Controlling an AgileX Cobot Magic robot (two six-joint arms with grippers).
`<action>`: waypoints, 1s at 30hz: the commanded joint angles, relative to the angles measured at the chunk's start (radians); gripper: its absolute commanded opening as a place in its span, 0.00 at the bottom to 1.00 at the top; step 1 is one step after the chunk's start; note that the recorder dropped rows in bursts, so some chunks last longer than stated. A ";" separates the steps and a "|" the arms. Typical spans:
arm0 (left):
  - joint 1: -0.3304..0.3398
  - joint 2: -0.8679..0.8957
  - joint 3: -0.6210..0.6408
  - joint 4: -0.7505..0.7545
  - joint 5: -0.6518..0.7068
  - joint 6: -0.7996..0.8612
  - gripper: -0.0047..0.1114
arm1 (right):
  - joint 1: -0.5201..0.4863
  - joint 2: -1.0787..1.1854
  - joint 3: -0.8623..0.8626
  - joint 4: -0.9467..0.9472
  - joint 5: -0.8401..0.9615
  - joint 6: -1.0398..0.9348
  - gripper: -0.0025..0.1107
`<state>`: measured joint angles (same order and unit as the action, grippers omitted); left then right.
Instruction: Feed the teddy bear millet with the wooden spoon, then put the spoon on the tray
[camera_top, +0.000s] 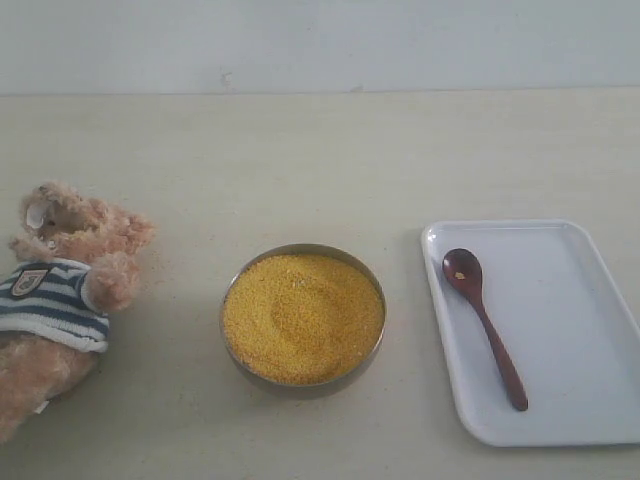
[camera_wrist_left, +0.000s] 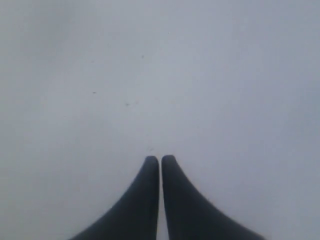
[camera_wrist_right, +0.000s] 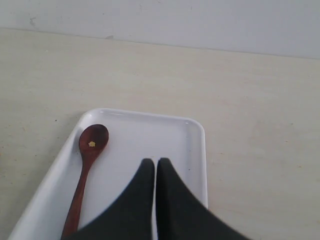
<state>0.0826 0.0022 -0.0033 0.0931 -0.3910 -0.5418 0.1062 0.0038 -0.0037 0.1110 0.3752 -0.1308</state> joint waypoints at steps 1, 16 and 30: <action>0.005 -0.002 -0.025 -0.008 -0.056 -0.163 0.07 | -0.006 -0.004 0.004 -0.007 -0.012 -0.002 0.03; 0.005 0.715 -0.720 -0.038 1.097 0.431 0.07 | -0.006 -0.004 0.004 -0.007 -0.012 -0.002 0.03; -0.013 1.112 -0.771 -0.373 1.237 0.747 0.64 | -0.006 -0.004 0.004 -0.007 -0.012 -0.002 0.03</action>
<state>0.0794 1.0777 -0.7667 -0.2329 0.8331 0.1423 0.1062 0.0038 -0.0037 0.1110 0.3752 -0.1308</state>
